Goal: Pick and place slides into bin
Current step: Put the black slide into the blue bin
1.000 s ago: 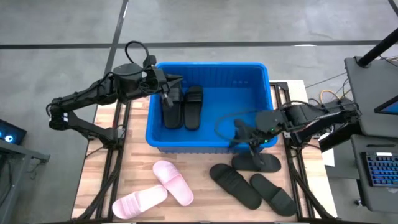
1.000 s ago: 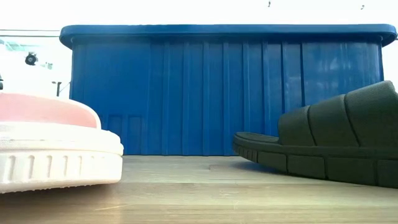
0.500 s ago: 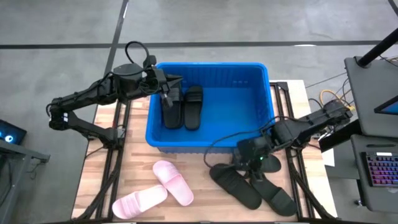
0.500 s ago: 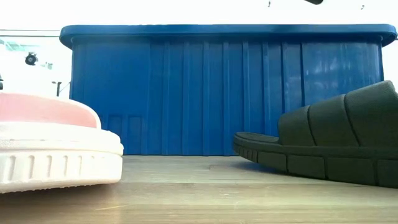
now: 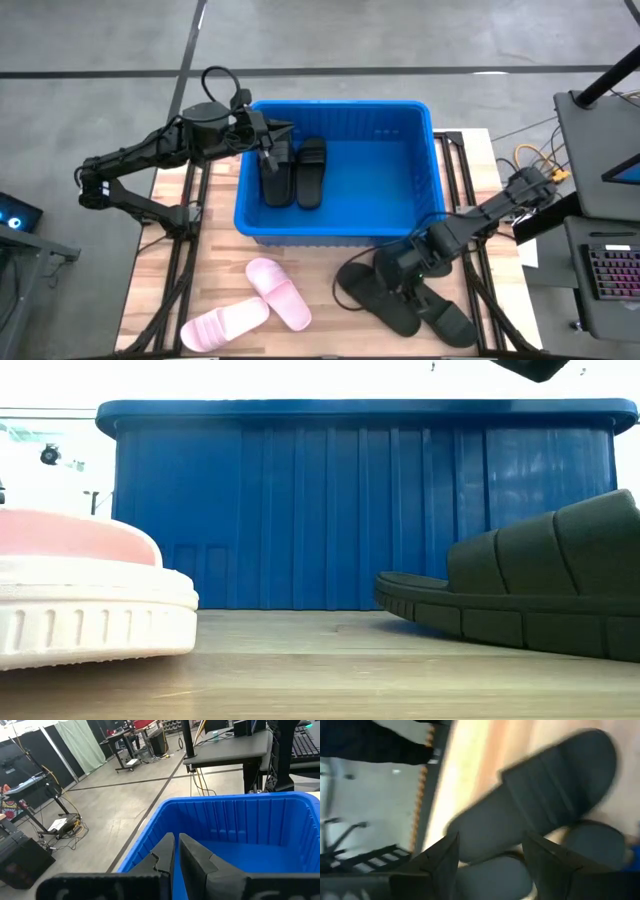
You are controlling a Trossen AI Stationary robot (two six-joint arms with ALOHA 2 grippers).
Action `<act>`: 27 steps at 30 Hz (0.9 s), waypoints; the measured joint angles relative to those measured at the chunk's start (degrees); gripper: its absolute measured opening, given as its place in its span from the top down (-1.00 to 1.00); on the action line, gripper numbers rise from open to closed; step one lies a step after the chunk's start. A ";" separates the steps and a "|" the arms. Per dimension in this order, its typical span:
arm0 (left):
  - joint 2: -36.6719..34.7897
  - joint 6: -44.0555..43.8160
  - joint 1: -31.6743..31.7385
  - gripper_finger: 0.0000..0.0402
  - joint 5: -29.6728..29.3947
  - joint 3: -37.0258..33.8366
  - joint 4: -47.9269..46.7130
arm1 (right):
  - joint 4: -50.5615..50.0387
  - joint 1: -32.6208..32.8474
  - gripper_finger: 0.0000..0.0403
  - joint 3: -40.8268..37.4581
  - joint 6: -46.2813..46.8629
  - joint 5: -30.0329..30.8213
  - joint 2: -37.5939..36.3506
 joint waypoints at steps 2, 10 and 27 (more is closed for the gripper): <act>0.00 0.01 0.00 0.95 0.01 0.00 0.00 | 0.02 0.30 -0.10 -0.51 0.19 2.99 0.41; 0.00 0.02 0.00 0.95 0.00 -0.09 -0.11 | 0.76 0.89 -0.41 -3.18 1.88 9.26 3.08; 0.22 0.02 0.02 0.95 0.00 -0.09 -0.35 | 5.39 5.03 -0.24 -3.03 -0.58 18.24 10.00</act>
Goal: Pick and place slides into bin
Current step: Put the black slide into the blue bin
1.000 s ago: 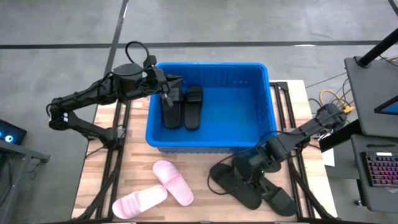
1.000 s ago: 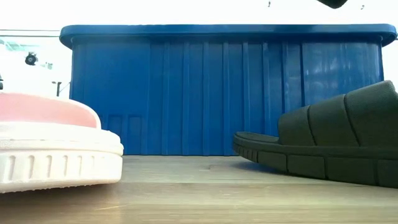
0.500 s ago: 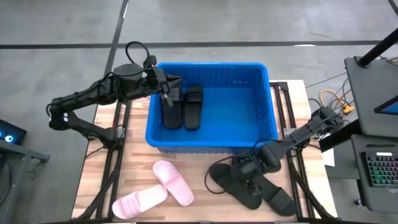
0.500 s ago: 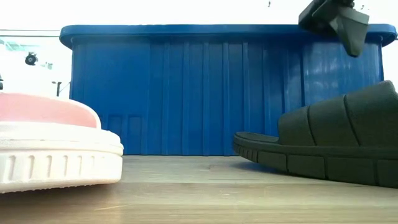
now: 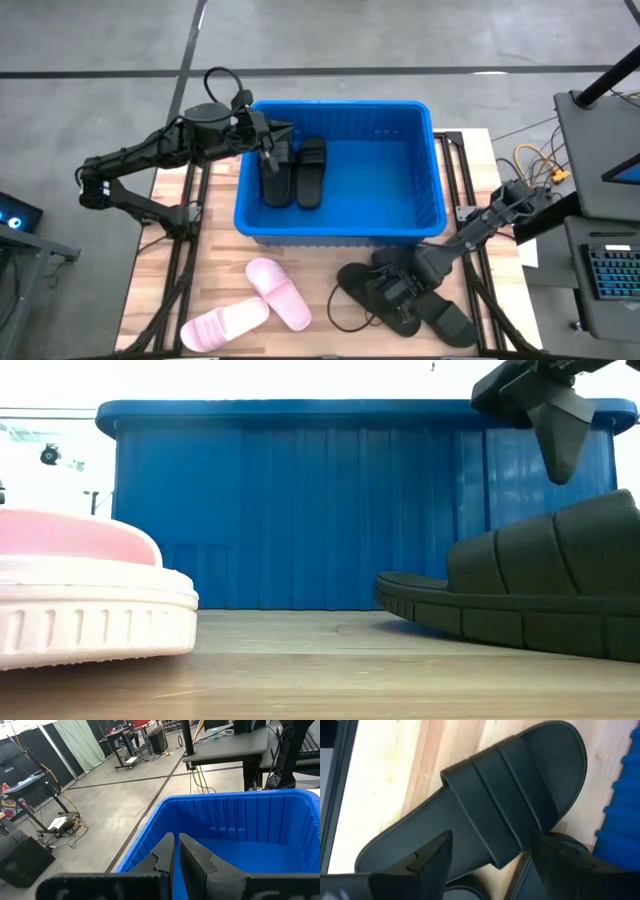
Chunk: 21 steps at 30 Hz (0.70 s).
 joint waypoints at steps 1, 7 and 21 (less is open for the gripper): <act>0.00 0.00 -0.02 0.95 0.00 0.00 -0.02 | 0.09 0.23 -0.24 0.02 -0.02 0.00 0.10; 0.00 -0.05 -0.02 0.95 0.00 0.00 -0.02 | 1.11 2.25 -0.20 -0.09 -0.05 2.50 0.18; 0.20 -0.11 0.00 0.95 0.00 0.00 -0.07 | 11.33 9.27 -0.22 -4.89 -1.77 13.94 0.18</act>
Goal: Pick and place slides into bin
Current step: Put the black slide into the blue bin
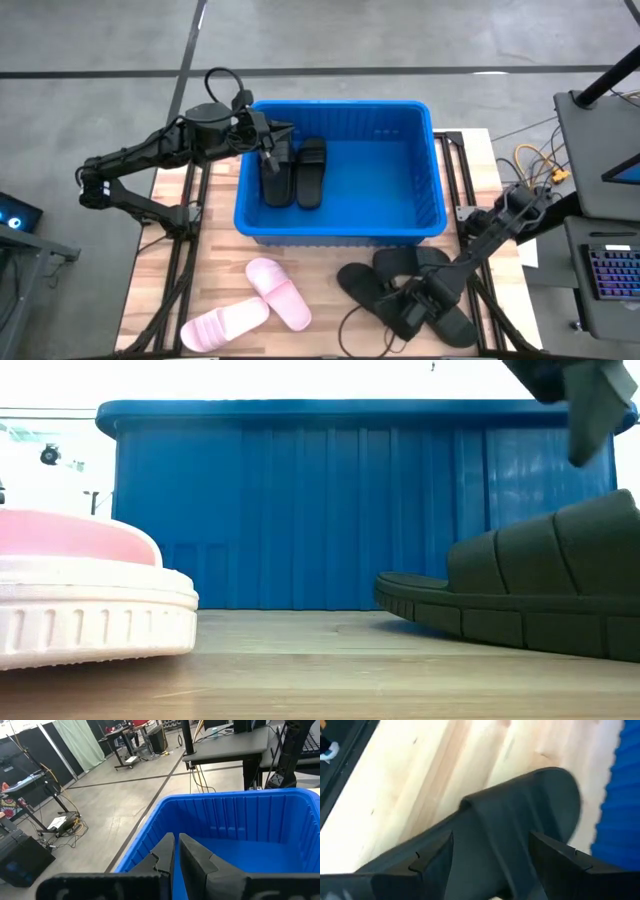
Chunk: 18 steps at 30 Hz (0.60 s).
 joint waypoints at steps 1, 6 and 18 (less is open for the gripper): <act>0.00 0.00 -0.02 0.95 0.00 0.00 0.01 | 0.64 0.29 -0.22 -0.82 -0.17 0.00 0.00; 0.00 -0.06 0.00 0.95 0.00 0.00 0.04 | 3.41 0.59 -0.22 -3.69 -0.17 2.27 0.00; 0.57 -0.13 -0.02 0.95 0.00 0.02 0.07 | 18.40 0.35 -0.22 -12.62 -2.17 6.06 -0.02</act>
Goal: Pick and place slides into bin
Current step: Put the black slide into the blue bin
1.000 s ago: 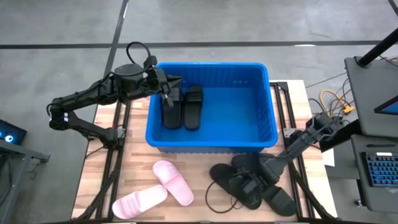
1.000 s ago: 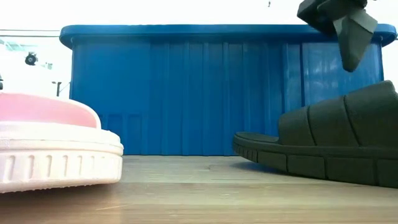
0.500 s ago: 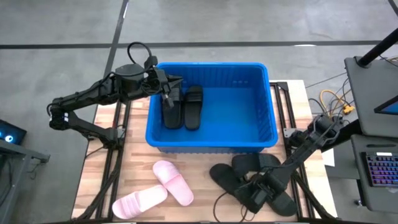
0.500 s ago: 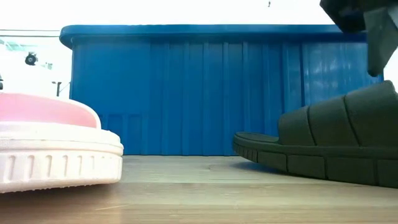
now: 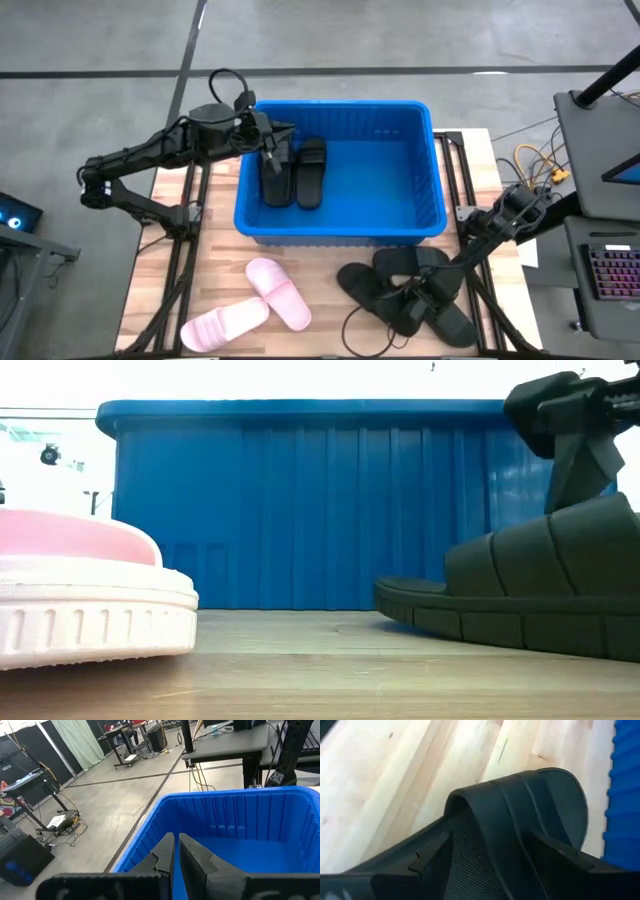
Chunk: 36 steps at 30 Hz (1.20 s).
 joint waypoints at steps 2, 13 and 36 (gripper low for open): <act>0.12 0.00 0.00 0.95 0.00 0.00 0.07 | 0.04 0.02 -0.22 -0.15 0.25 3.19 0.00; 0.72 -2.84 0.00 0.95 0.00 0.01 0.21 | 0.50 -1.92 -0.12 -1.47 0.07 7.38 0.00; 1.55 -2.84 0.02 0.95 0.00 0.02 0.02 | 1.64 -1.88 0.39 -1.99 6.18 7.00 -0.02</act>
